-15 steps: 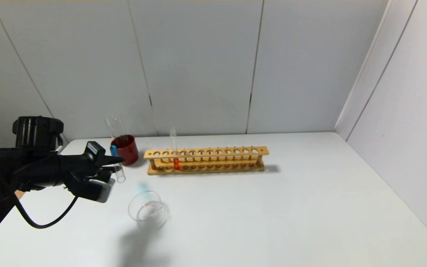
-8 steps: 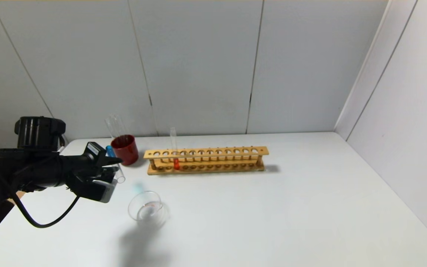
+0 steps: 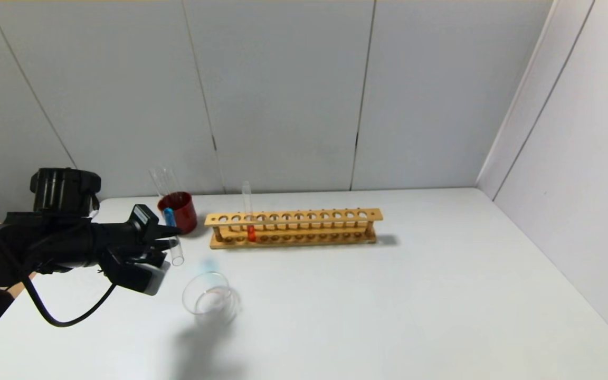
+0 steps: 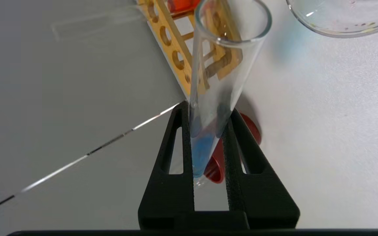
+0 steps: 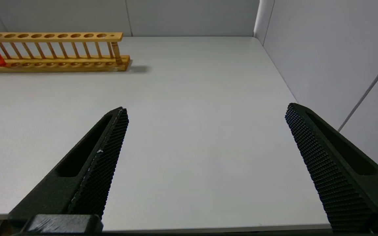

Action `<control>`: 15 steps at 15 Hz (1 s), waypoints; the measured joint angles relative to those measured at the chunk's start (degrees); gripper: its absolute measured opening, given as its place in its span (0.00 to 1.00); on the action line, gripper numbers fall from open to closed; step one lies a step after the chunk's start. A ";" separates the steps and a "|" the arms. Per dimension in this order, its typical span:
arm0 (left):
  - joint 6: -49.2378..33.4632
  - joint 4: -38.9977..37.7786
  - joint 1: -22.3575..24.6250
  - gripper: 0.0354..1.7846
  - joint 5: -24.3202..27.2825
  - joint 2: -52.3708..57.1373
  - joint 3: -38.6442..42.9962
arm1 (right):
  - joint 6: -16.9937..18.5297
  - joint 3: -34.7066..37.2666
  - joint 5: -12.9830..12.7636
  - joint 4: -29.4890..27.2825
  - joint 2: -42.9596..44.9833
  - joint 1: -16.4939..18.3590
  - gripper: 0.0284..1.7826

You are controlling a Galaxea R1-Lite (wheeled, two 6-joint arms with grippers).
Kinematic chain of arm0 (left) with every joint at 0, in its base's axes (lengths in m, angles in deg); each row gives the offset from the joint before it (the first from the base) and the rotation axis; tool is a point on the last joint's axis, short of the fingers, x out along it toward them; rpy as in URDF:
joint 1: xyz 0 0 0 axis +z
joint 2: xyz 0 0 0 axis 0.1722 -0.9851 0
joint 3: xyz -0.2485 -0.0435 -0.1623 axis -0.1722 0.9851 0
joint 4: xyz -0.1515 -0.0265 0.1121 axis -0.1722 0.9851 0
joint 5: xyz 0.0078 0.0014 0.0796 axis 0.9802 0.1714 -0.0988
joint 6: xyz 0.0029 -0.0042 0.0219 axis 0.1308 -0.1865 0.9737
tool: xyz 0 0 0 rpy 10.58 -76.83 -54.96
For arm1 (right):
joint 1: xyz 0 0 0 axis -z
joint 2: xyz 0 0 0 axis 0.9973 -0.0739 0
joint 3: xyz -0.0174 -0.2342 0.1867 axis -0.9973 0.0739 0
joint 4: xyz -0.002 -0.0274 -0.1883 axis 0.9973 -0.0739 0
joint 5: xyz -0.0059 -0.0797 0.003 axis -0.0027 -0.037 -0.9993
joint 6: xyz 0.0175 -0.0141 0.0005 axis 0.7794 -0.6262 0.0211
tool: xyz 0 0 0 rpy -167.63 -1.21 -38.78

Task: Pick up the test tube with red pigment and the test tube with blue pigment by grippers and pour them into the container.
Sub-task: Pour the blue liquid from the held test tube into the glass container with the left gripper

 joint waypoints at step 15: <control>9.29 -0.11 0.11 0.16 -2.13 -2.89 -2.34 | 0.00 0.00 -0.02 0.00 0.00 0.00 0.98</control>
